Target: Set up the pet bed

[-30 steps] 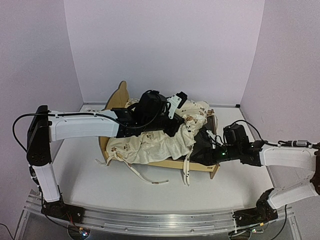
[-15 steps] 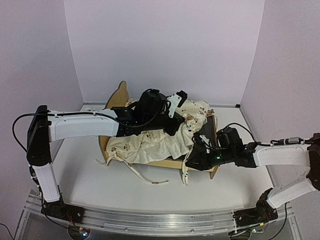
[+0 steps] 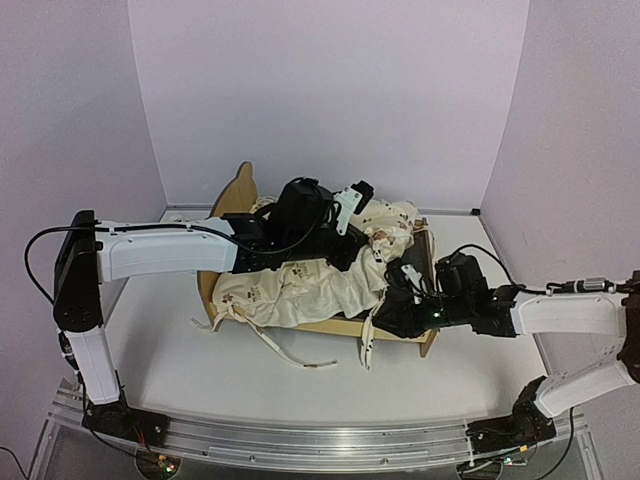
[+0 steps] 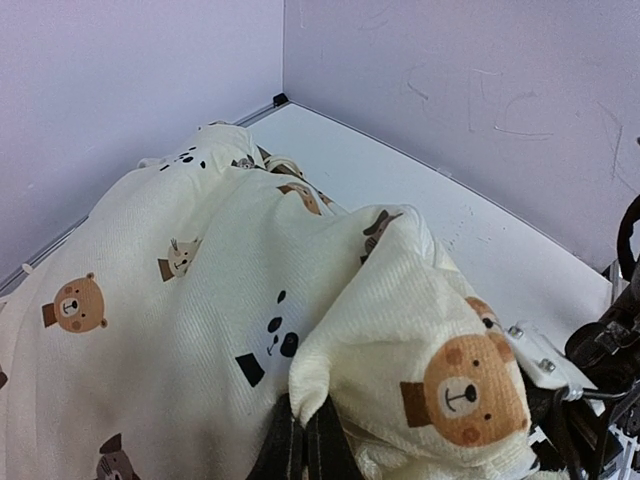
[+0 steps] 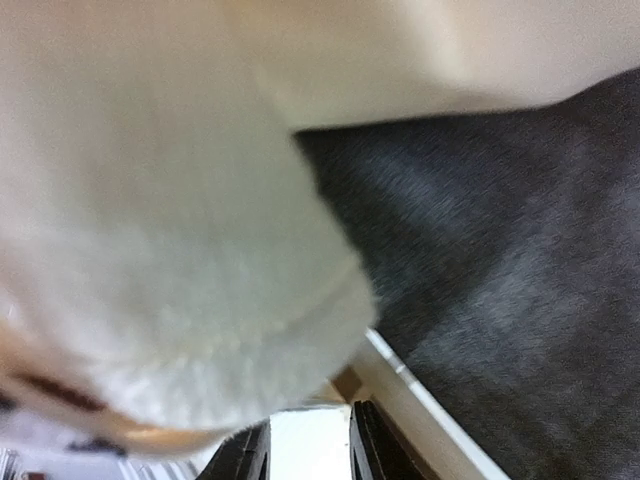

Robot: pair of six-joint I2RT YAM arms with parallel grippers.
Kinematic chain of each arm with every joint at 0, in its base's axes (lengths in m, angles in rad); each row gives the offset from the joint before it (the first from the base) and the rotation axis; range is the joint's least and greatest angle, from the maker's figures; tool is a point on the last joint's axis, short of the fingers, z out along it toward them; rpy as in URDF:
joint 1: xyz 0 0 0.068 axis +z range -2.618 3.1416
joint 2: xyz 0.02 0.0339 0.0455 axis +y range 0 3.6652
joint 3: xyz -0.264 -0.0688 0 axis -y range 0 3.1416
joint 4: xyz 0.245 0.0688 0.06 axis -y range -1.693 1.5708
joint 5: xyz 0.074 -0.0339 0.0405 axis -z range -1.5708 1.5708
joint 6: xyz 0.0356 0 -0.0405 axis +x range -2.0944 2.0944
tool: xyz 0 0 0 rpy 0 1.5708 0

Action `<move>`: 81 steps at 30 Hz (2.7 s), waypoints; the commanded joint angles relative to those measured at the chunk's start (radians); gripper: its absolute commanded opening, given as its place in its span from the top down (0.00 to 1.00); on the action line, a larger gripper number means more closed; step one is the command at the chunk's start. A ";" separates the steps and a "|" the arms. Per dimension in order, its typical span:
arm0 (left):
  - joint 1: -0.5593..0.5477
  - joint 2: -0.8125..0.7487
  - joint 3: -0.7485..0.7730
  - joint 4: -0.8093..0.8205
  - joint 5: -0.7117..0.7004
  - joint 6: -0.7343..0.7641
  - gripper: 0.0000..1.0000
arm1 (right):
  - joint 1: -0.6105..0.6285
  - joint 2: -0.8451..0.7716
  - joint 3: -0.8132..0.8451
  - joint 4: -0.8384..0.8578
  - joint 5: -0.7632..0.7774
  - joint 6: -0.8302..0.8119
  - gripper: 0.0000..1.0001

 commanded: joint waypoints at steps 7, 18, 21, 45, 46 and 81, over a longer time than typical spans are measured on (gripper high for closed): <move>0.017 -0.041 0.054 0.004 -0.031 -0.014 1.00 | -0.005 -0.052 -0.007 0.043 0.113 -0.037 0.69; 0.017 -0.038 0.056 0.003 -0.040 -0.017 1.00 | -0.004 0.037 0.015 0.123 -0.019 0.027 0.69; 0.017 -0.037 0.057 0.004 -0.043 -0.017 1.00 | -0.004 0.051 0.010 0.147 -0.049 0.035 0.69; 0.017 -0.034 0.068 -0.001 -0.044 -0.016 1.00 | -0.004 0.074 -0.016 0.232 -0.019 0.084 1.00; 0.017 -0.033 0.068 -0.002 -0.043 -0.016 1.00 | -0.003 0.070 -0.019 0.232 -0.011 0.087 1.00; 0.016 0.026 0.092 -0.016 0.140 -0.075 1.00 | -0.004 -0.208 0.394 -0.710 0.803 -0.191 1.00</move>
